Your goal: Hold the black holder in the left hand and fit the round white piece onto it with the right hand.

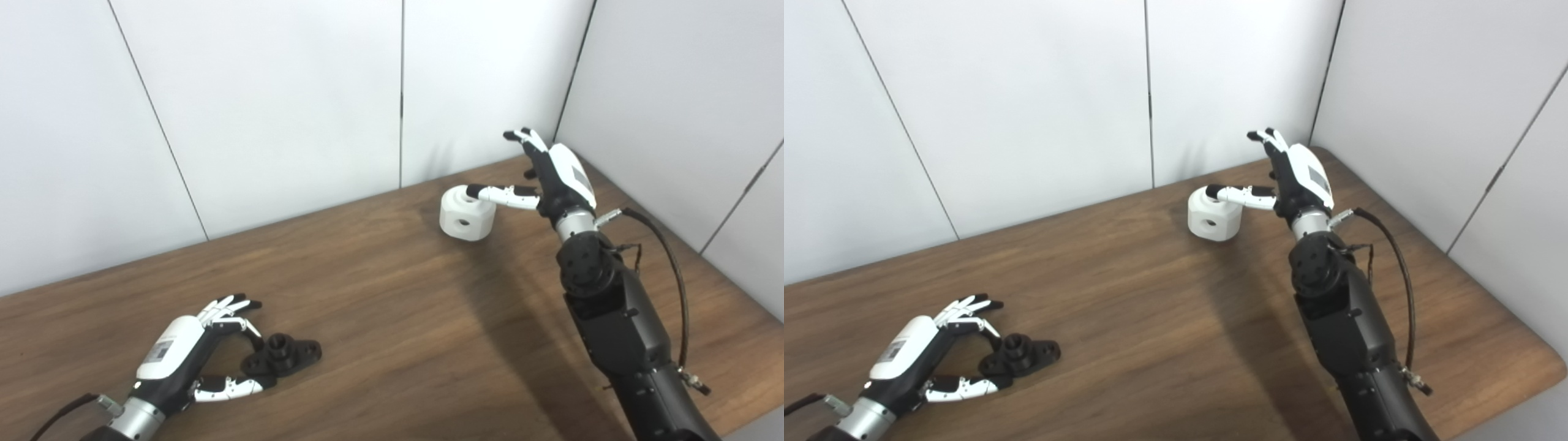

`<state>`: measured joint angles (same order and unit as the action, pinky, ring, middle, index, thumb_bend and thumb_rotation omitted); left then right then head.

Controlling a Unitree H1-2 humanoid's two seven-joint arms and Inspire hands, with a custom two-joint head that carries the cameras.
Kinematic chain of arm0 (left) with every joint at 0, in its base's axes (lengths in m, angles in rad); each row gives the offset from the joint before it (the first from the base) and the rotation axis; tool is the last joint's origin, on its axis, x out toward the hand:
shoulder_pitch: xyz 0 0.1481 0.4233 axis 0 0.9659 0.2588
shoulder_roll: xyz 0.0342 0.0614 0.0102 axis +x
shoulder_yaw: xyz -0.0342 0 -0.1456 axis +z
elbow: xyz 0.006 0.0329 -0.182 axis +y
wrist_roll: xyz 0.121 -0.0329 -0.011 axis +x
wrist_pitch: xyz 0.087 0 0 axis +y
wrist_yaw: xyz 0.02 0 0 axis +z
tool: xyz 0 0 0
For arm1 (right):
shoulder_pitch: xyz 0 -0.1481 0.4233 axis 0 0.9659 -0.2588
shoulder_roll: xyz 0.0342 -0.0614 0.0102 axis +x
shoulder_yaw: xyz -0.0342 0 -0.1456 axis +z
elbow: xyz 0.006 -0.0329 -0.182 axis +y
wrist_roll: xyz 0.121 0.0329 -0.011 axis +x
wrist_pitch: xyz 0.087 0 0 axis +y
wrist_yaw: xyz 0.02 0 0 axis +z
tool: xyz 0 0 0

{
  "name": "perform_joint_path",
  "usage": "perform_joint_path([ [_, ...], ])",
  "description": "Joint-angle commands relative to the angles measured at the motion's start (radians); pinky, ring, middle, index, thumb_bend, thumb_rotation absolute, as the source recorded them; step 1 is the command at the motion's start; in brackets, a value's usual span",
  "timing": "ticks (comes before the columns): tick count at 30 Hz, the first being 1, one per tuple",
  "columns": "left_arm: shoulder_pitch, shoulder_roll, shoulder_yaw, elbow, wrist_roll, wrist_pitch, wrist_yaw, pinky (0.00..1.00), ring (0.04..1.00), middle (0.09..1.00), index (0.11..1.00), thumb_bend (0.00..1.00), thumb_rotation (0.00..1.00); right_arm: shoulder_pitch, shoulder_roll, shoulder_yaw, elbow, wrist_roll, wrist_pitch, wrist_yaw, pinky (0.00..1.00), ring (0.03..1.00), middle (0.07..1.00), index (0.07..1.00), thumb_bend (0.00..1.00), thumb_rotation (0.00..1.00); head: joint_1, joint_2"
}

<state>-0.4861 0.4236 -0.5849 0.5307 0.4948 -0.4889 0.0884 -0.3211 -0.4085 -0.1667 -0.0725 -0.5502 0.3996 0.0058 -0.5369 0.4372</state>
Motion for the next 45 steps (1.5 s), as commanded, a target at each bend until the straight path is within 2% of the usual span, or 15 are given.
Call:
perform_joint_path([
  [1, 0.085, 0.048, -0.052, 0.066, 0.093, 0.027, -0.105, 0.98, 0.953, 0.872, 0.485, 0.52, 0.05, -0.026, -0.041, 0.001, 0.001, 0.012, -0.01, 0.001, 0.7, 0.918, 0.986, 0.887, 0.94, 0.6, 0.001, 0.001],
  [13, 0.095, 0.049, -0.052, 0.036, 0.103, 0.04, -0.112, 0.96, 0.944, 0.867, 0.485, 0.52, 0.05, -0.028, -0.071, 0.037, 0.094, 0.069, -0.041, 0.003, 0.74, 0.93, 0.979, 0.896, 0.92, 0.59, 0.01, 0.003],
  [22, 0.094, 0.05, -0.05, 0.021, 0.103, 0.048, -0.118, 0.94, 0.936, 0.863, 0.485, 0.52, 0.05, -0.037, -0.094, 0.076, 0.124, 0.074, -0.029, 0.007, 0.73, 0.926, 0.981, 0.911, 0.94, 0.61, 0.017, 0.001],
  [33, 0.095, 0.05, -0.05, 0.016, 0.107, 0.057, -0.118, 0.92, 0.928, 0.86, 0.485, 0.52, 0.05, -0.076, -0.1, 0.119, 0.193, 0.077, -0.035, 0.012, 0.72, 0.935, 0.992, 0.906, 0.98, 0.56, 0.034, -0.008],
  [41, 0.097, 0.057, -0.055, 0.013, 0.126, 0.06, -0.116, 0.93, 0.933, 0.864, 0.485, 0.52, 0.05, -0.09, -0.094, 0.146, 0.224, 0.079, -0.075, 0.0, 0.72, 0.928, 0.979, 0.889, 0.94, 0.45, 0.044, -0.009],
  [45, 0.104, 0.06, -0.053, 0.009, 0.132, 0.057, -0.11, 0.93, 0.931, 0.864, 0.485, 0.52, 0.05, -0.098, -0.083, 0.152, 0.239, 0.079, -0.079, -0.008, 0.73, 0.938, 0.979, 0.891, 0.93, 0.44, 0.048, -0.007],
])
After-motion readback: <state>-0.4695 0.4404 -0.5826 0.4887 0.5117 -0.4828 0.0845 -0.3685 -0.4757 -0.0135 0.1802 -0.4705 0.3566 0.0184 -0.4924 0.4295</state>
